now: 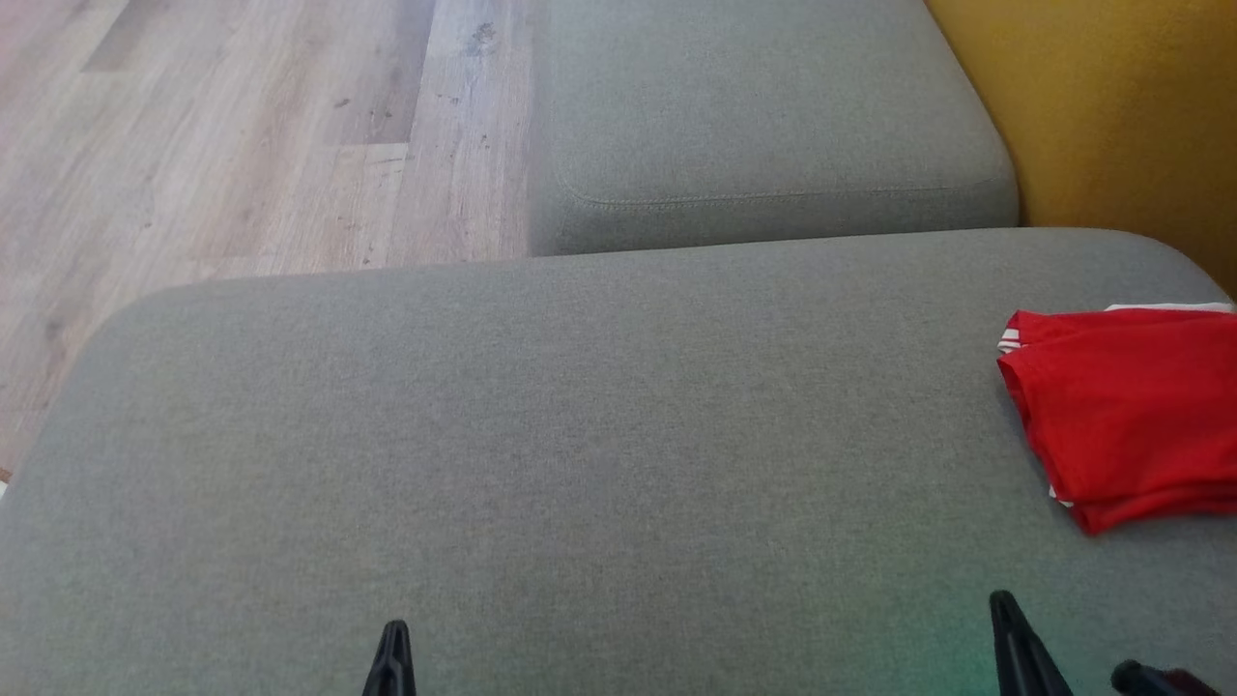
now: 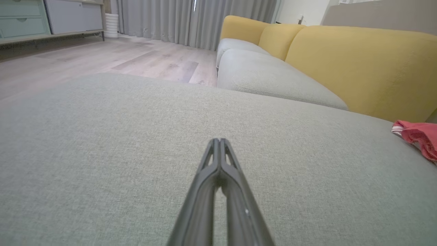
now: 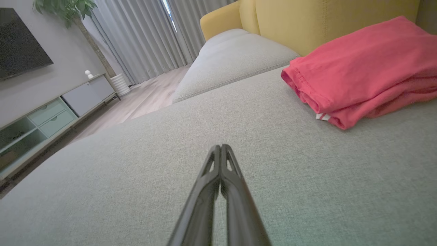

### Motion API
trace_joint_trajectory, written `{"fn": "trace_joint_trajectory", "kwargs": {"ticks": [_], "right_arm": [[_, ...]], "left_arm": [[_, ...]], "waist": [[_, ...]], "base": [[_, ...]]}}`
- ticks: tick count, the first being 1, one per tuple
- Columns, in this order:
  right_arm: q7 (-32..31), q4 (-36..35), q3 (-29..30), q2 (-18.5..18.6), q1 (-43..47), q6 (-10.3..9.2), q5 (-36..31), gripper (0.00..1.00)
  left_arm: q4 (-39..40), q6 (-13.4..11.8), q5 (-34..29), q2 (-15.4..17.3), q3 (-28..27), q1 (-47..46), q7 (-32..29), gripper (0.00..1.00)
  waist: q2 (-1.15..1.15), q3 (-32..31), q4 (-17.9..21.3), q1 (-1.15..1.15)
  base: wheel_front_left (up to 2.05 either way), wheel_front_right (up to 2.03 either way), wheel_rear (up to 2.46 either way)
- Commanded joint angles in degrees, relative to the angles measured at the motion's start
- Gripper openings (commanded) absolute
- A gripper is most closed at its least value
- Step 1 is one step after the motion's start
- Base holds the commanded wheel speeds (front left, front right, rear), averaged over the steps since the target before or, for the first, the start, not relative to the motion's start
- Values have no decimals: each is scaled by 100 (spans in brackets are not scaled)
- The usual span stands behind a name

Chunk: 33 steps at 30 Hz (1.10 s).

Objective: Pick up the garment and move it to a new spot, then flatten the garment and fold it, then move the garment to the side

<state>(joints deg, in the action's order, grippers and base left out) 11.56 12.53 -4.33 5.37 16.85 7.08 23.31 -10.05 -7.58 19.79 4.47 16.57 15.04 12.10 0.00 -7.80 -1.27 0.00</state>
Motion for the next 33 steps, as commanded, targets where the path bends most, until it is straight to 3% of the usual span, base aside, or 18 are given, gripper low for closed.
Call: {"fn": "trace_joint_trajectory", "kwargs": {"ticks": [1,33], "right_arm": [[-17,-158,39,27,-277,7,141,0],[-489,-70,265,11,-890,17,2287,0]], "left_arm": [[156,37,137,12,-105,-293,-9,0],[-10,490,2423,56,-647,-848,-469,0]], "waist": [[0,6,1,0],[0,249,40,0]], "base": [[0,0,0],[0,0,0]]}}
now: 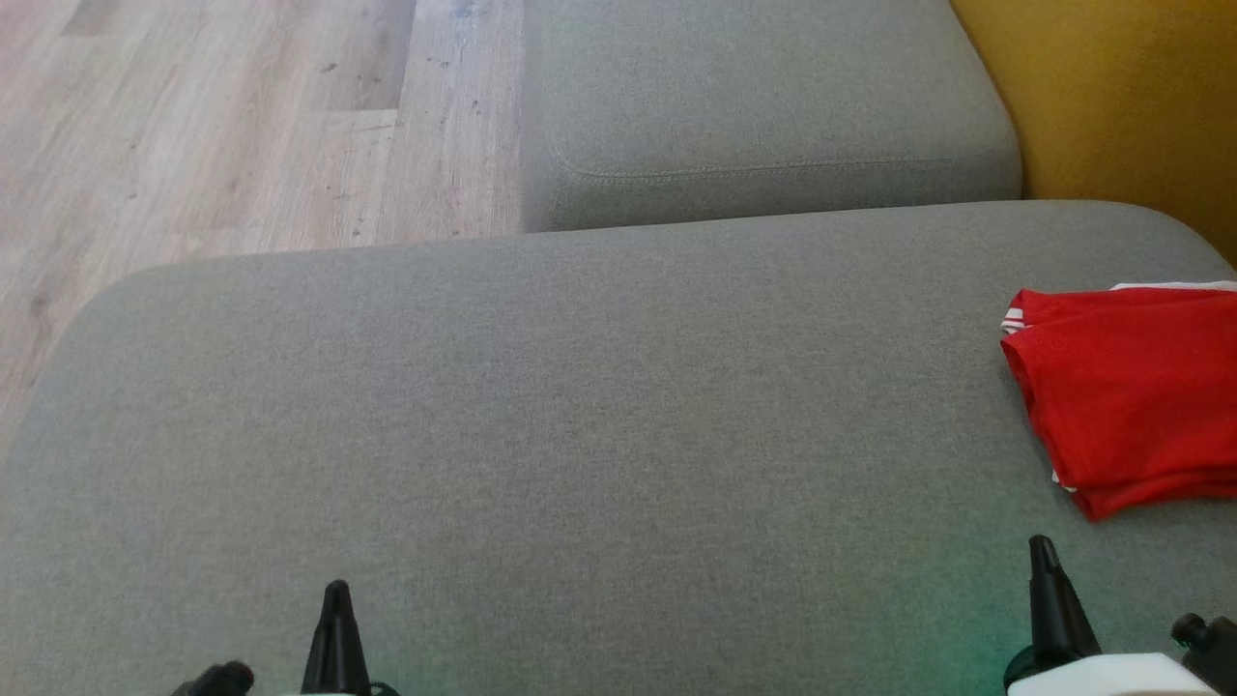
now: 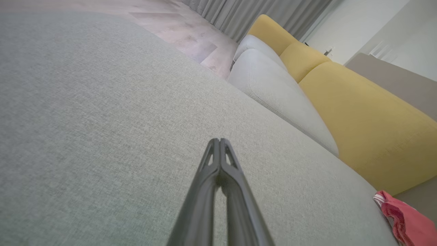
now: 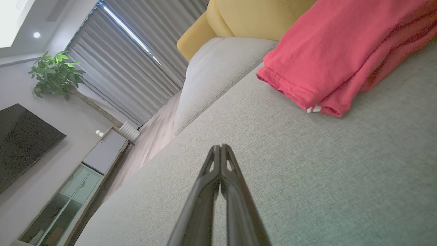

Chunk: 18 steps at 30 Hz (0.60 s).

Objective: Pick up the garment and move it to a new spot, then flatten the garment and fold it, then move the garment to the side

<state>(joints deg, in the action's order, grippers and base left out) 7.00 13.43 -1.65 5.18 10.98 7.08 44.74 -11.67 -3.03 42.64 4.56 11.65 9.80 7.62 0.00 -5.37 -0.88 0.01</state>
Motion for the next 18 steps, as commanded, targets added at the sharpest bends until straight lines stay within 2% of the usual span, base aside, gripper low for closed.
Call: {"fn": "trace_joint_trajectory", "kwargs": {"ticks": [1,18], "right_arm": [[-33,-160,-3,29,-303,17,143,0],[-317,-109,148,3,-649,23,1329,0]], "left_arm": [[152,35,138,46,-155,-323,-21,0],[61,288,1396,47,-493,-633,-306,0]], "waist": [[0,6,1,-1],[0,143,23,-1]], "base": [[0,0,0],[0,0,0]]}}
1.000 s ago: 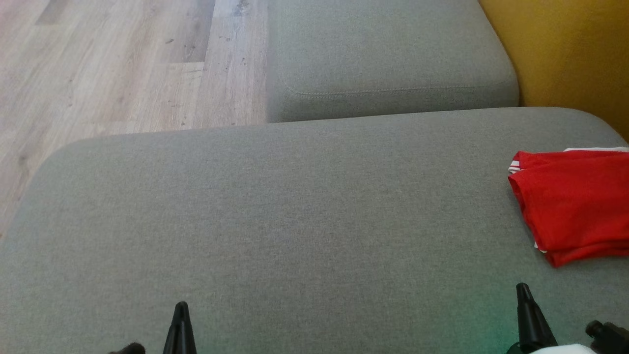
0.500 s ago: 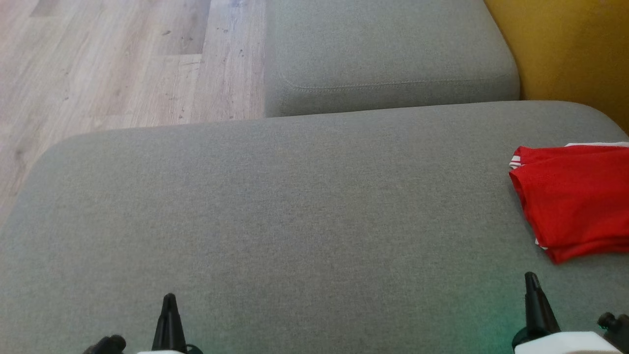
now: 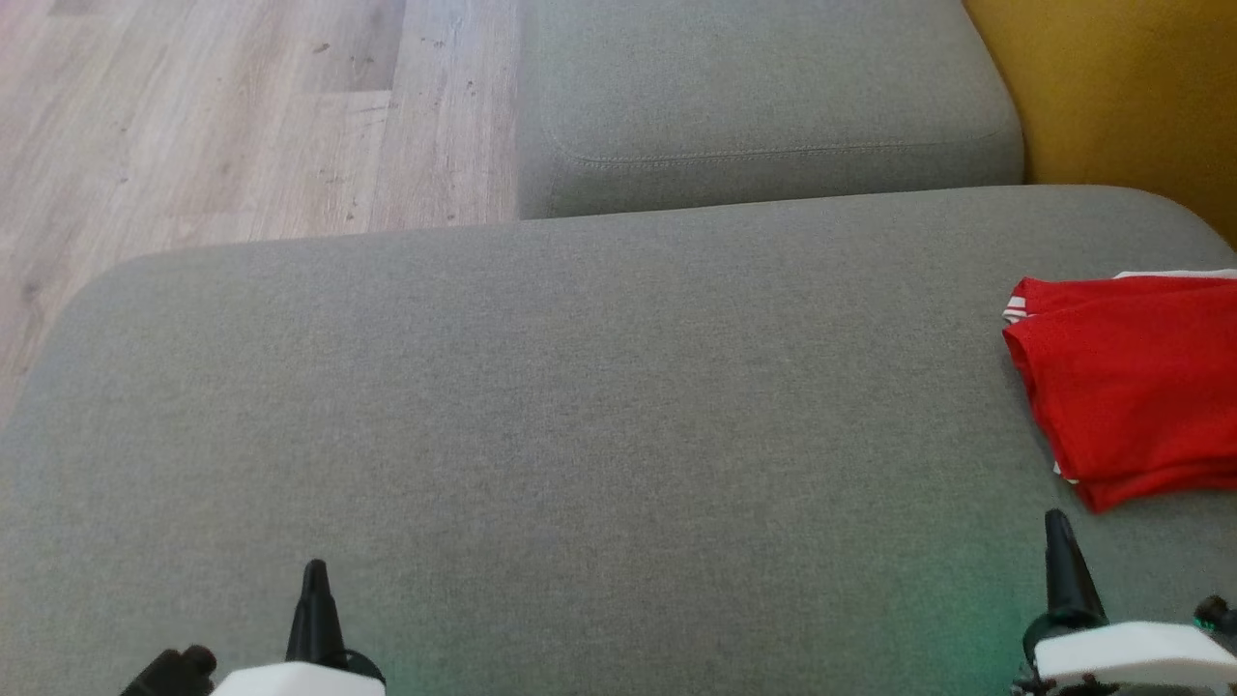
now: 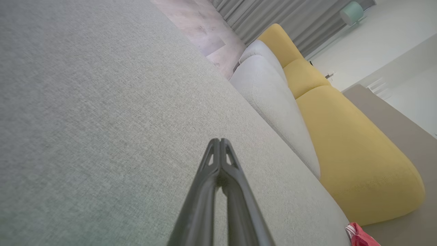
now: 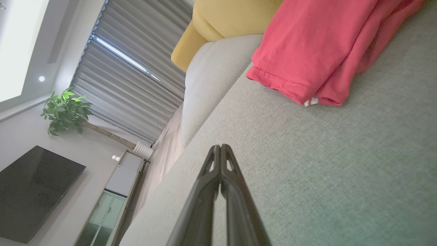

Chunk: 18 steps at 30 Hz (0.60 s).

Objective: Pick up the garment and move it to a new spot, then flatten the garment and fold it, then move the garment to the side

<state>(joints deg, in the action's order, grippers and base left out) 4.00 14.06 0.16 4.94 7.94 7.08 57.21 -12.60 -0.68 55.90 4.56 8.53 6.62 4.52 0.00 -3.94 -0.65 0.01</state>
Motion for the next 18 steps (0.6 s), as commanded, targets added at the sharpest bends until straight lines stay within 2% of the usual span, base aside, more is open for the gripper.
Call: {"fn": "trace_joint_trajectory", "kwargs": {"ticks": [1,18], "right_arm": [[-33,-168,-25,25,-364,23,148,0],[-311,-119,129,-7,-693,29,1260,0]], "left_arm": [[148,67,140,46,-200,-332,-12,0],[59,305,1317,36,-534,-627,-293,0]], "waist": [[0,7,1,0],[0,136,22,0]], "base": [[0,0,0],[0,0,0]]}}
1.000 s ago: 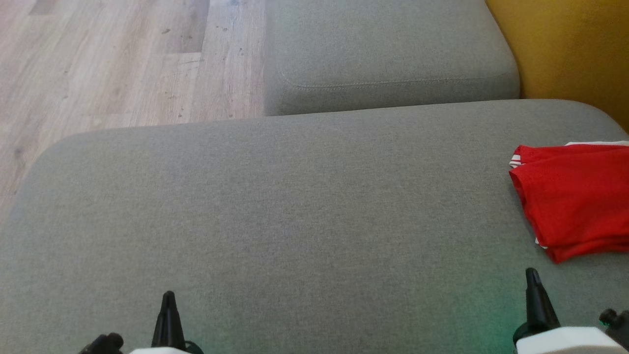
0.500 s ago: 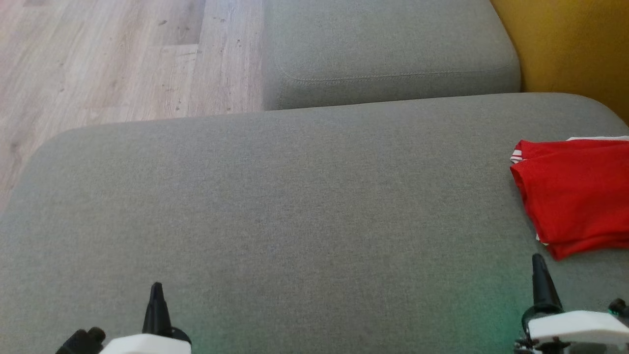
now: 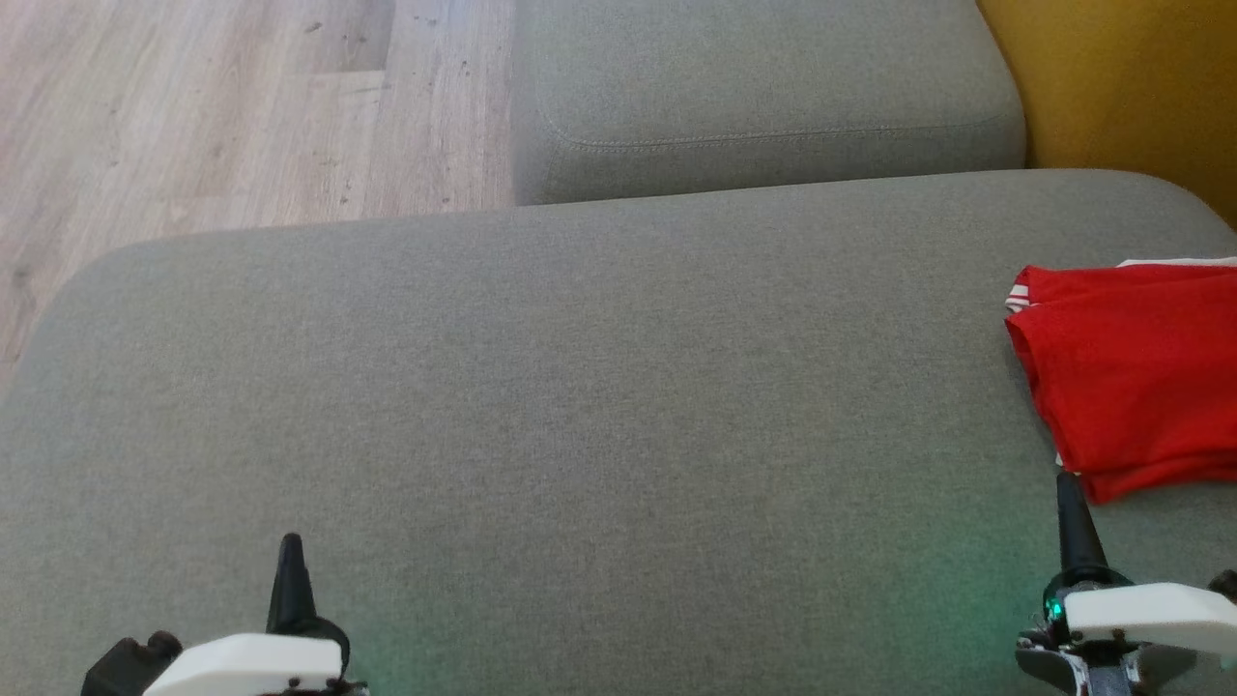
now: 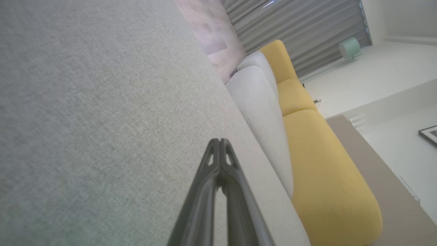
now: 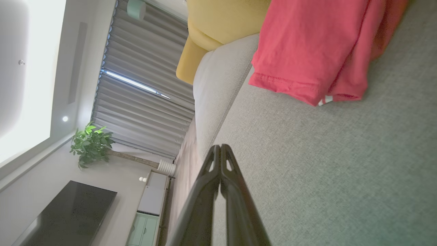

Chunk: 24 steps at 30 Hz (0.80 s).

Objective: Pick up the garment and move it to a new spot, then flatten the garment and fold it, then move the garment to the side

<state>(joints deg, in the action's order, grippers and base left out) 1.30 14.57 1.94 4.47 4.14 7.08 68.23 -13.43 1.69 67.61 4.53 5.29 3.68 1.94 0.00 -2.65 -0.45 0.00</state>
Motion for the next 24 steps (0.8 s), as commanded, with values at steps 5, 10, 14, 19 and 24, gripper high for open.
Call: {"fn": "trace_joint_trajectory", "kwargs": {"ticks": [5,10,14,19,24], "right_arm": [[-124,-156,-2,29,-409,31,482,0],[-190,-145,35,20,-487,32,743,0],[-257,-133,74,11,-564,33,1003,0],[-341,-118,122,-1,-661,35,1328,0],[-426,-104,171,-13,-758,36,1652,0]], "left_arm": [[116,139,490,35,-310,-420,-119,0],[95,195,765,31,-391,-489,-187,0],[74,251,1040,27,-472,-559,-256,0],[47,321,1382,21,-574,-646,-342,0],[21,391,1725,15,-677,-733,-428,0]], "waist": [[0,45,7,0],[0,75,12,0],[0,106,17,0],[0,144,23,0],[0,182,29,0]], "base": [[0,0,0],[0,0,0],[0,0,0],[0,0,0],[0,0,0]]}}
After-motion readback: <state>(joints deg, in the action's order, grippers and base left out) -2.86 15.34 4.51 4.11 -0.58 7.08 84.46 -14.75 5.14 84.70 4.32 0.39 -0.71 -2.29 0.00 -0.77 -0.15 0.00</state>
